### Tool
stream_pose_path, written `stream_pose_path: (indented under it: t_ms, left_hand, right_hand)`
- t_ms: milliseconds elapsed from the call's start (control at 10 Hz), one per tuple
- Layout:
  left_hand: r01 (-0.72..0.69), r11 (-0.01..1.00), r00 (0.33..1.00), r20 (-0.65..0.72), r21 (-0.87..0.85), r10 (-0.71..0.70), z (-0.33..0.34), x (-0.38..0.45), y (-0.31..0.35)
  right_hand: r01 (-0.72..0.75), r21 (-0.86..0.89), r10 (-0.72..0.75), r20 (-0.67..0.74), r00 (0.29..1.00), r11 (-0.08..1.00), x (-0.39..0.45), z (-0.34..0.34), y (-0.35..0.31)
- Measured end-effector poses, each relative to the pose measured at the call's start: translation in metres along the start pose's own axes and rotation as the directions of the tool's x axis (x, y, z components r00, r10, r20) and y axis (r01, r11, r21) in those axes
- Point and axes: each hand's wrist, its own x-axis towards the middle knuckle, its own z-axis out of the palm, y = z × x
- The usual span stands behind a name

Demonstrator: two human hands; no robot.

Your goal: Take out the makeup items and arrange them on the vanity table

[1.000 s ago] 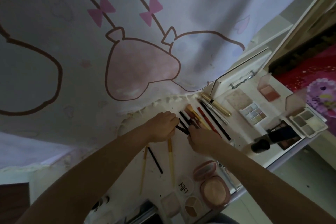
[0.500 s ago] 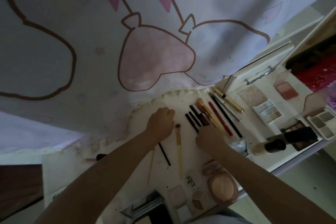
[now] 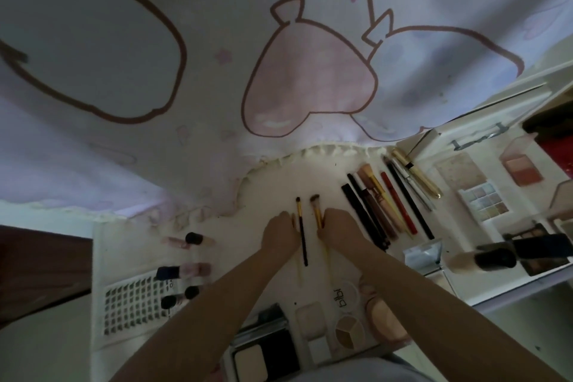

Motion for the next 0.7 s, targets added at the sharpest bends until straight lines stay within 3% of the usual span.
stream_pose_path:
  t_ms: [200, 400, 500, 600, 700]
  left_hand:
    - [-0.039, 0.99, 0.999, -0.022, -0.136, 0.036, 0.002, 0.013, 0.035]
    - [-0.024, 0.96, 0.991, 0.12, -0.279, 0.059, 0.011, 0.019, 0.049]
    - [-0.134, 0.965, 0.991, -0.007, -0.225, 0.135, 0.008, 0.017, 0.033]
    - [-0.254, 0.952, 0.935, -0.206, 0.172, 0.287, 0.011, 0.021, 0.001]
    - [-0.21, 0.911, 0.961, -0.096, 0.355, 0.258, 0.016, 0.022, -0.018]
  right_hand:
    - [-0.016, -0.053, 0.013, -0.058, 0.998, 0.998, 0.005, -0.015, 0.013]
    - [-0.018, -0.144, -0.001, -0.129, 0.992, 0.989, 0.002, -0.031, 0.027]
    - [0.012, -0.195, -0.028, -0.08, 0.996, 0.981, -0.003, -0.036, 0.027]
    - [0.054, -0.163, -0.083, -0.176, 0.981, 0.985, -0.016, -0.056, 0.021]
    - [0.227, -0.031, -0.216, -0.453, 0.865, 0.973, -0.034, -0.094, 0.011]
